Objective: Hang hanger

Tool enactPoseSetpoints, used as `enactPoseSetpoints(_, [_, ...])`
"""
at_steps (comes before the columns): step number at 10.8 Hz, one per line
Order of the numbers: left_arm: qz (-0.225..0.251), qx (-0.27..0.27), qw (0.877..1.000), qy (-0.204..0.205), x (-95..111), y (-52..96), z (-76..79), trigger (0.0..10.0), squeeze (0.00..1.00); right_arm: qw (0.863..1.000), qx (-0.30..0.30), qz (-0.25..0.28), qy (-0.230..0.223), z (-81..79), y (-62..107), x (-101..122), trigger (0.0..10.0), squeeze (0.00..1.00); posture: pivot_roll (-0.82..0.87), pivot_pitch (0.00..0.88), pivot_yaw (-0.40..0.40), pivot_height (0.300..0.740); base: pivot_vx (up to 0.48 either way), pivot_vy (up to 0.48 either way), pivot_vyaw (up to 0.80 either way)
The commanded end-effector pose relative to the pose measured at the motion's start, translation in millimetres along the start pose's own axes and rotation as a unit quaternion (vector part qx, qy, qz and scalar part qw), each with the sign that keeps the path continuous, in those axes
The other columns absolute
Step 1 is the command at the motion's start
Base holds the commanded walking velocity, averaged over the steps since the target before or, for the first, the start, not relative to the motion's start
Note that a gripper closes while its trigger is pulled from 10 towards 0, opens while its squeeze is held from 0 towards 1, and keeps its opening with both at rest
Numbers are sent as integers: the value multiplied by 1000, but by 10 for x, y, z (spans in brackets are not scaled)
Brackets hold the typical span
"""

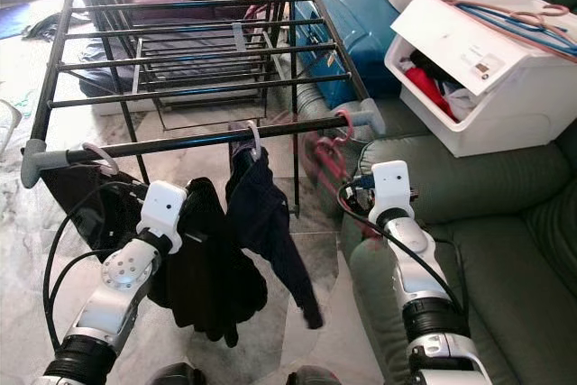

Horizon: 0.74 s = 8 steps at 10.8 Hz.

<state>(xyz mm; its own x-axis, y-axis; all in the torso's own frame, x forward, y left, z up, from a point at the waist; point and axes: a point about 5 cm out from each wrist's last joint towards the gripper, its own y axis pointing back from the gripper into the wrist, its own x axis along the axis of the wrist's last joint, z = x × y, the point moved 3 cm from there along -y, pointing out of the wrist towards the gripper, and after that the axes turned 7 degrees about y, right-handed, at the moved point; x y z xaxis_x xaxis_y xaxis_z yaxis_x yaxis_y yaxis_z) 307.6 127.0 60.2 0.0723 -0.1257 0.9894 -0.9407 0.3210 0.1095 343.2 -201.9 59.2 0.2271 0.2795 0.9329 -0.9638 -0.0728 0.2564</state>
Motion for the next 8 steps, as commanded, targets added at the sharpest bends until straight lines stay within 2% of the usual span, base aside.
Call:
enactPoseSetpoints(1, [12,-5,1000,-9,69,-44,13,10000,0,1000,10,-8,-2,3,-19,-7,10000,0,-98,0,-49,740,0,0,0])
enactPoseSetpoints(3, [10,-7,1000,-10,65,-51,16,10000,0,999,18,-27,-7,17,-7,-112,10000,0,-94,0,-48,740,0,0,0])
enactPoseSetpoints(8, [10,-9,1000,-15,69,-70,16,10000,0,999,33,-38,-10,40,-6,-198,10000,0,-92,0,-42,740,0,0,0])
